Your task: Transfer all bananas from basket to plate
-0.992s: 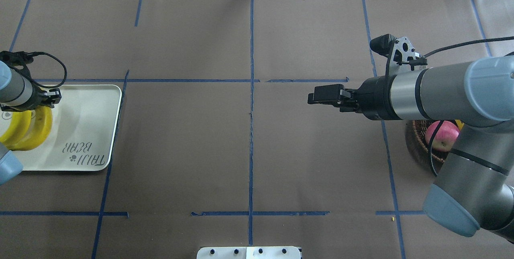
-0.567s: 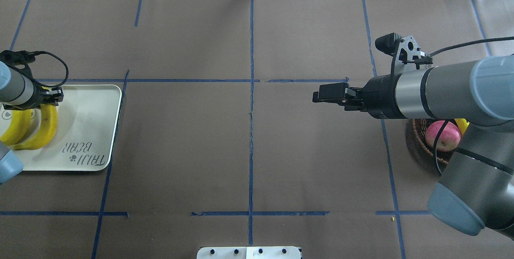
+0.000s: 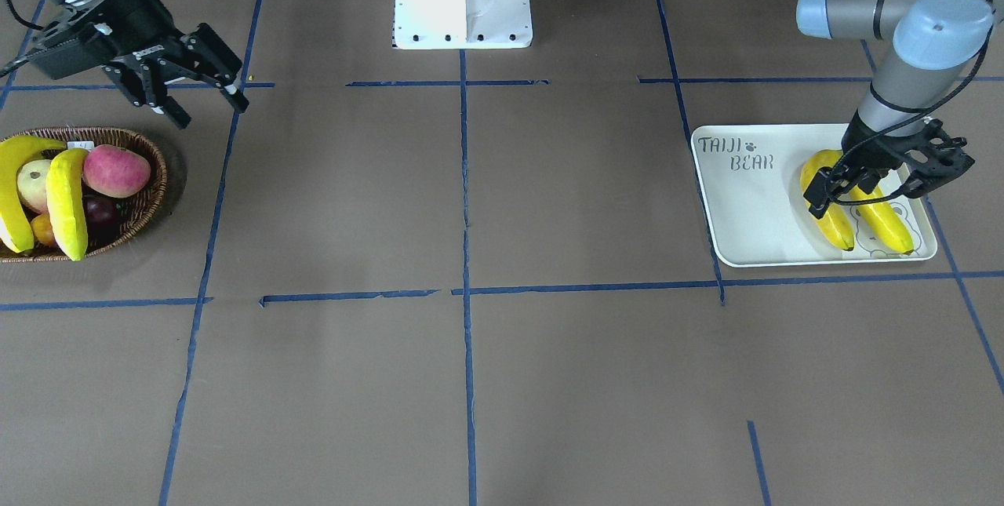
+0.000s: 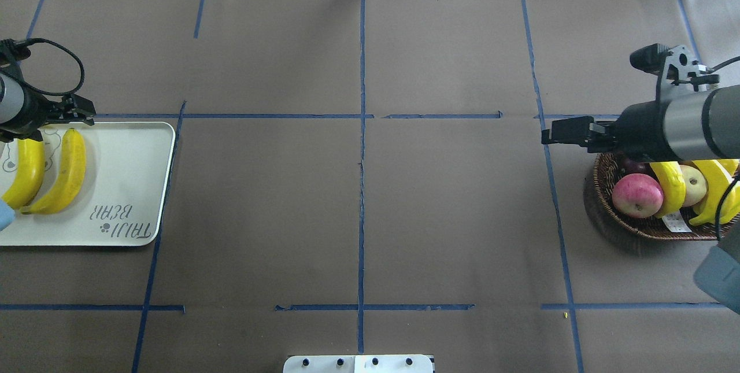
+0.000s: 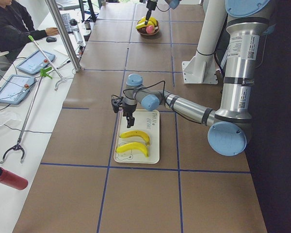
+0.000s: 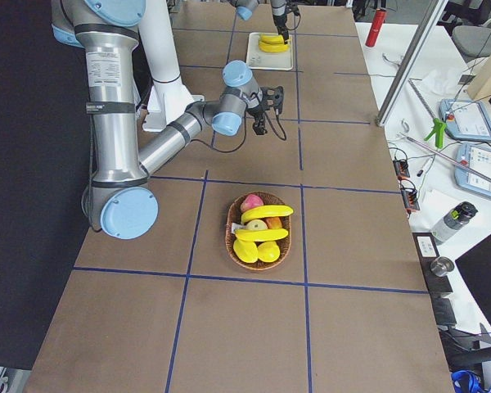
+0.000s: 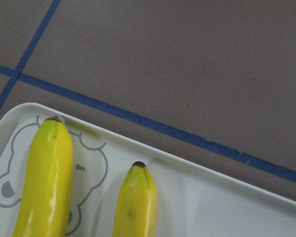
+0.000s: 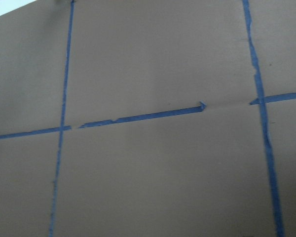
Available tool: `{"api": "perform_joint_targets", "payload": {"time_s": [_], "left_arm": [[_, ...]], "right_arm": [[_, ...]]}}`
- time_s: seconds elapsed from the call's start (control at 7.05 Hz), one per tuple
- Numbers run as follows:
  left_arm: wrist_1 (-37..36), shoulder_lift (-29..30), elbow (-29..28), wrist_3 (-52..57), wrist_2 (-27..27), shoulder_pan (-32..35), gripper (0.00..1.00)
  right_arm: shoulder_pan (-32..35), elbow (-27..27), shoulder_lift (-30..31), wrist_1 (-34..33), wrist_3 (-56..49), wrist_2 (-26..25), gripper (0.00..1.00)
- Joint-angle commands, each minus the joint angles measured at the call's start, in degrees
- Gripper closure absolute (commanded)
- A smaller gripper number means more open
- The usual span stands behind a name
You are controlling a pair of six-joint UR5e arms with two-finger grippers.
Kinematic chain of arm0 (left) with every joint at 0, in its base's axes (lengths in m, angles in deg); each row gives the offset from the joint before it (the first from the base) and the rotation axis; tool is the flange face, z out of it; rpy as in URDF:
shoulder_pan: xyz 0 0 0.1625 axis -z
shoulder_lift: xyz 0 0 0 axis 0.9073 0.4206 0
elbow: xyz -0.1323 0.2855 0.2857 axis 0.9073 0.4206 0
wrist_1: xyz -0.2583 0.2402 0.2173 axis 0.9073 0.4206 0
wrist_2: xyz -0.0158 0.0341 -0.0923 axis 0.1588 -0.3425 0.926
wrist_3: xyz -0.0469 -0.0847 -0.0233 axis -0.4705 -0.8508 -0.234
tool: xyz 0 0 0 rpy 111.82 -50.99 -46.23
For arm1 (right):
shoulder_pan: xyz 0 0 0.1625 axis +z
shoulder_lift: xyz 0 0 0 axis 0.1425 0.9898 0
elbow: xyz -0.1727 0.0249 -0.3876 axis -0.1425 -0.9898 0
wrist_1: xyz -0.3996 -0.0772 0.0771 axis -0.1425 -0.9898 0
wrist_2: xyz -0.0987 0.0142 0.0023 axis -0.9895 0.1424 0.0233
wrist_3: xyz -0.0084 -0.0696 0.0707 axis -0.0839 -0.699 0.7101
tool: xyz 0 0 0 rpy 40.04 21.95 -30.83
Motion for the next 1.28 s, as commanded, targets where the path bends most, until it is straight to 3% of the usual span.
{"api": "perform_joint_targets", "payload": {"time_s": [0.0, 0.43, 1.13], "left_arm": [[-5.04, 3.83, 7.25, -1.40, 3.24, 0.32, 0.01], [-4.79, 7.79, 9.38, -10.52, 4.74, -5.47, 0.01], [-4.79, 8.51, 9.12, -11.60, 4.65, -6.45, 0.01]], "right_arm": [[6.40, -0.59, 10.35, 0.49, -18.01, 5.09, 0.00], [8.53, -6.11, 13.03, 1.28, -22.12, 5.82, 0.00], [8.72, -15.26, 12.33, 3.40, -23.19, 5.91, 0.03]]}}
